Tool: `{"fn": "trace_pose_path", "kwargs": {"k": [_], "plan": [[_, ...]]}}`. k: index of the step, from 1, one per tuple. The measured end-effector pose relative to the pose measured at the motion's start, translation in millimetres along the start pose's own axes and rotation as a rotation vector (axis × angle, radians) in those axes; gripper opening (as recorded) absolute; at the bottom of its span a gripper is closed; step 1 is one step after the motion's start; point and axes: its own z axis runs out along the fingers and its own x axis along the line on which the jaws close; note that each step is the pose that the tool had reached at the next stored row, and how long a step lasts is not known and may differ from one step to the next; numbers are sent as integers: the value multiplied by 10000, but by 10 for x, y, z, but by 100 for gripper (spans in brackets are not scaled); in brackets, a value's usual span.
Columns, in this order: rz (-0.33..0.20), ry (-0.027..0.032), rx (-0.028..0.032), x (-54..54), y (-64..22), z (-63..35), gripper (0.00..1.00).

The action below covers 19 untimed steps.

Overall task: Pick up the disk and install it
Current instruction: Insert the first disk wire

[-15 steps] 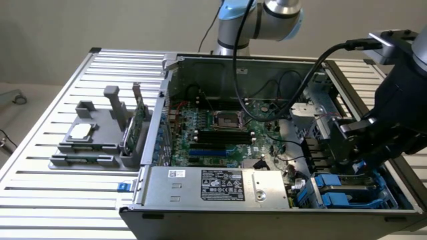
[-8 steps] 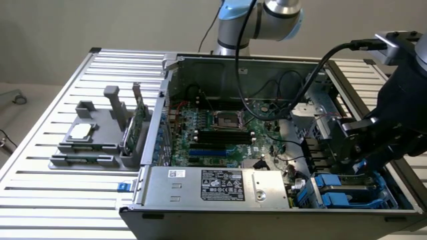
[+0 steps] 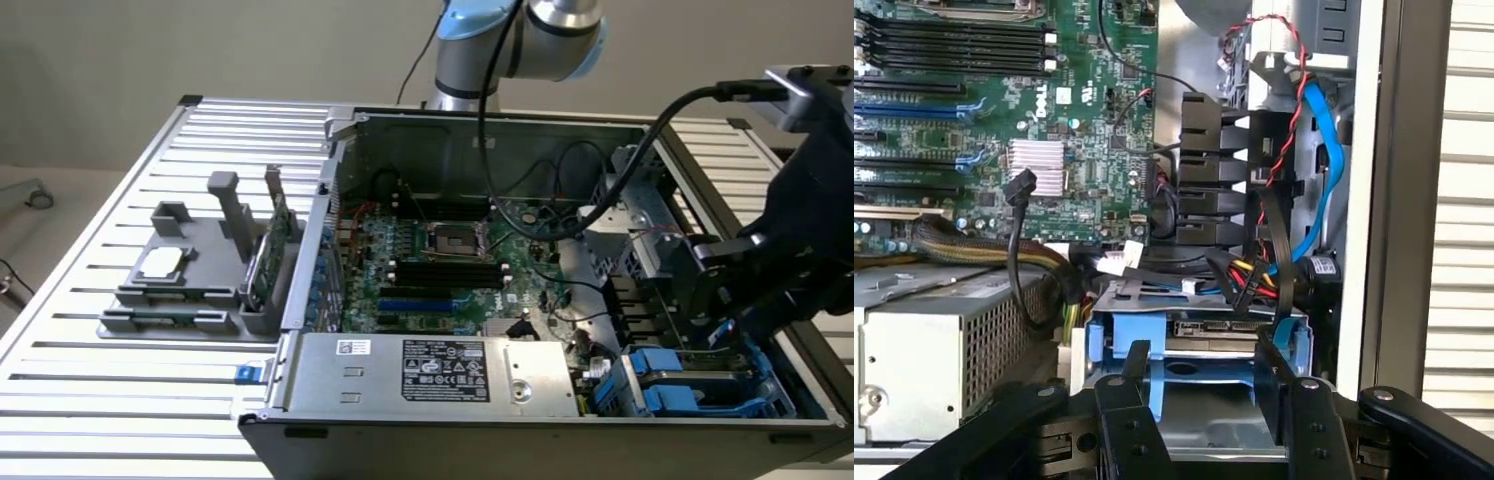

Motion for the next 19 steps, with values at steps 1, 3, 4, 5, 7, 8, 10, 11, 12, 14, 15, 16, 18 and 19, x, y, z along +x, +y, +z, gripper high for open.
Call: {"fn": "trace_pose_path", "kwargs": {"k": [1,3,4,5,7,8,10,11,12,14,15,16,18,19], "plan": [[99,-4,2,-2,0,4,54],[342,-12,4,-4,-1,15,54],[467,-16,6,-6,-1,19,54],[593,-21,8,-6,-1,25,54],[847,-29,9,-8,-2,37,54],[958,-33,11,-9,-2,43,54],[1169,-40,17,-15,-2,54,54],[1259,-44,21,-18,-1,58,54],[1344,-47,25,-22,0,62,54],[1502,-52,30,-32,3,69,54],[1575,-55,32,-37,4,71,54],[1647,-58,36,-42,6,73,54],[1784,-63,43,-50,11,74,54],[1851,-65,45,-51,13,75,54]]}}
